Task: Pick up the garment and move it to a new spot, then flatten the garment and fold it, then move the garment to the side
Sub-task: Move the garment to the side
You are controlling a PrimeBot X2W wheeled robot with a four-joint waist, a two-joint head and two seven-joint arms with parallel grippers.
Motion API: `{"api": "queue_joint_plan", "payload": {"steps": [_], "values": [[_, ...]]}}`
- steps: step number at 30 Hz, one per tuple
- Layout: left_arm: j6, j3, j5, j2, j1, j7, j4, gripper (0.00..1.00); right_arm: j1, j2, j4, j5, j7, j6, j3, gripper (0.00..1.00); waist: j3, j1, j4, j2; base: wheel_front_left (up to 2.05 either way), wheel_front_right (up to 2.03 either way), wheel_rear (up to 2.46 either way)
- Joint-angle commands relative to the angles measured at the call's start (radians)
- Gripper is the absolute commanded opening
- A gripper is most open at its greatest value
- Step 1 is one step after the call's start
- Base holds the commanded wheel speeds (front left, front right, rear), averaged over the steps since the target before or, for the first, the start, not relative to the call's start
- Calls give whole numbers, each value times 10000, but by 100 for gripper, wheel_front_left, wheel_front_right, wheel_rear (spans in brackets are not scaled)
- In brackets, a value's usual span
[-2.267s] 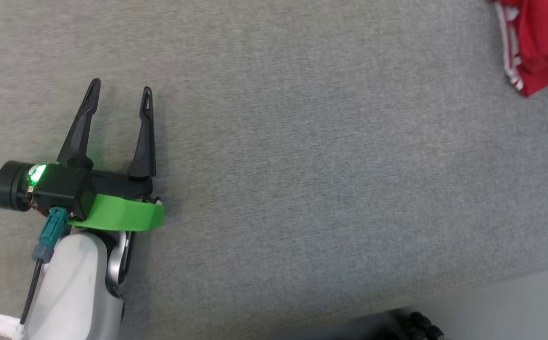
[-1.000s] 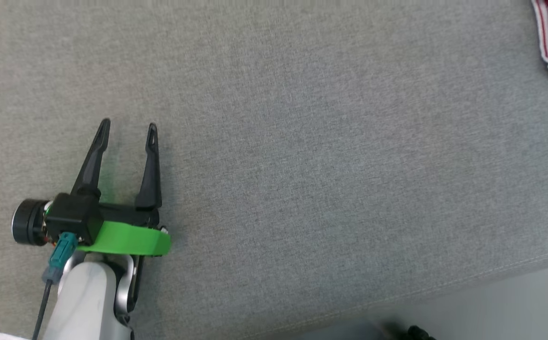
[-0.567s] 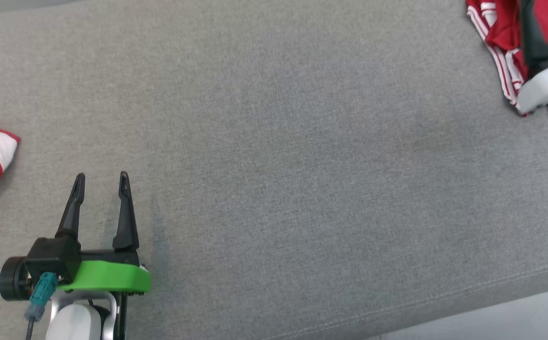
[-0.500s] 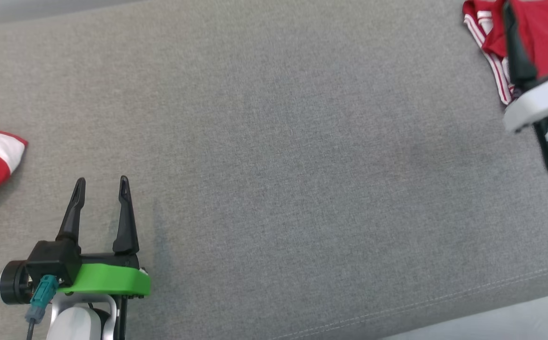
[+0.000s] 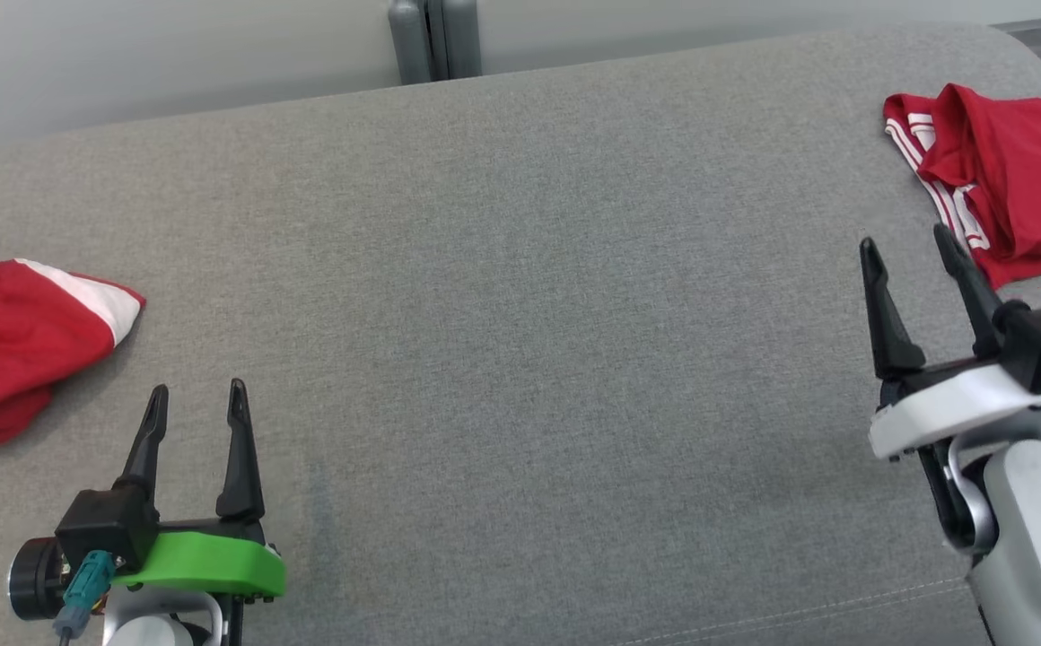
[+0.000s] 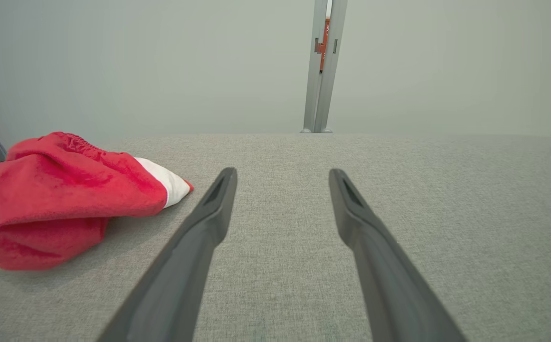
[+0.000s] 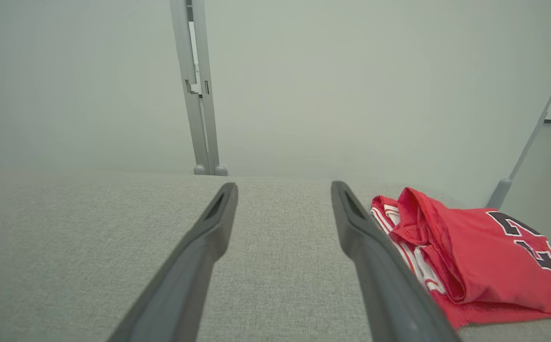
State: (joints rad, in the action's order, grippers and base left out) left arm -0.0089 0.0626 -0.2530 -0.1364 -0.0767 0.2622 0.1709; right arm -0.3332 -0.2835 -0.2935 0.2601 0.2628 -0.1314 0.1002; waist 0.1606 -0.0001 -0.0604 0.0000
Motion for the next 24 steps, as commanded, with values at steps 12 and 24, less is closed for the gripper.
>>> {"api": "queue_joint_plan", "payload": {"steps": [12, 24], "values": [[-154, -198, -33, 54, 501, 29, 273, 100, 2707, 1281, 1240, -475, 25, 14, -755, 100, -851, 1, 347, 0, 0, 0, 0], [-228, -268, -20, 138, 677, 30, 426, 100, 3371, 1828, 1393, -659, 25, 14, -707, 100, -1258, 1, 446, 0, 0, 0, 0]]}}
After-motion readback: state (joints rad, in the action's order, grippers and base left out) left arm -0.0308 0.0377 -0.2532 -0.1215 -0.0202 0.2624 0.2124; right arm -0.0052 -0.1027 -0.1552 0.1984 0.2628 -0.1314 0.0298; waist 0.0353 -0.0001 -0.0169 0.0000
